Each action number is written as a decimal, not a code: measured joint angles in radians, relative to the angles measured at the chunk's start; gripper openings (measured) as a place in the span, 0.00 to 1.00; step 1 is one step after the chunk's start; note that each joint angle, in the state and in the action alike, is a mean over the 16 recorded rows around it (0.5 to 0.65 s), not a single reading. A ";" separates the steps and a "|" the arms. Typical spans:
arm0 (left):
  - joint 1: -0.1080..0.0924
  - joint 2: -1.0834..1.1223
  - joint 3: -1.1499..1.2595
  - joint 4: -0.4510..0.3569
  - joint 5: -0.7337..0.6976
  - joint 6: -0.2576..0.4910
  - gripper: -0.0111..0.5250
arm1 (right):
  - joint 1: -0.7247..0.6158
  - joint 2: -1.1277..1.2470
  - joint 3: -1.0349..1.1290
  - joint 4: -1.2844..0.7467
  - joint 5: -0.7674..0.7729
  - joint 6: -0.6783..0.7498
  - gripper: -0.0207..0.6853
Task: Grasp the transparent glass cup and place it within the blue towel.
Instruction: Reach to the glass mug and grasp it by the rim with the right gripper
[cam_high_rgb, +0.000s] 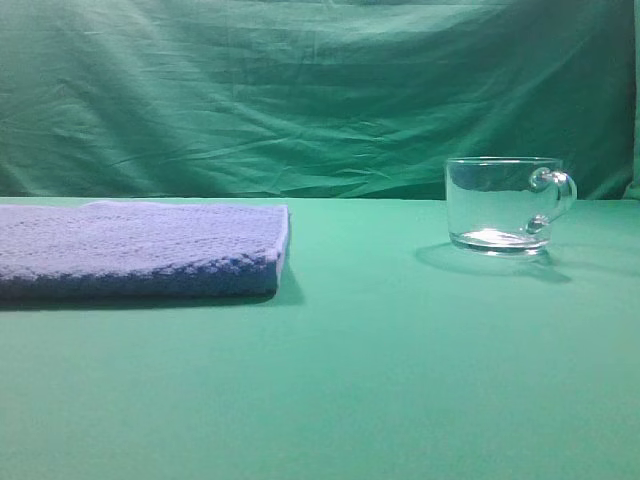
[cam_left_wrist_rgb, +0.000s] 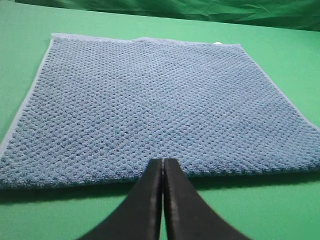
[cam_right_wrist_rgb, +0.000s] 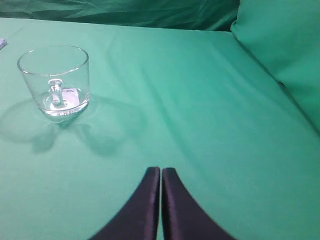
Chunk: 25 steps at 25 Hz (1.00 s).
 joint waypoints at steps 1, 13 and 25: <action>0.000 0.000 0.000 0.000 0.000 0.000 0.02 | 0.000 0.000 0.000 0.000 0.000 0.000 0.03; 0.000 0.000 0.000 0.000 0.000 0.000 0.02 | 0.000 0.000 0.000 0.000 0.000 0.000 0.03; 0.000 0.000 0.000 0.000 0.000 0.000 0.02 | 0.000 0.000 0.000 0.044 -0.054 0.003 0.03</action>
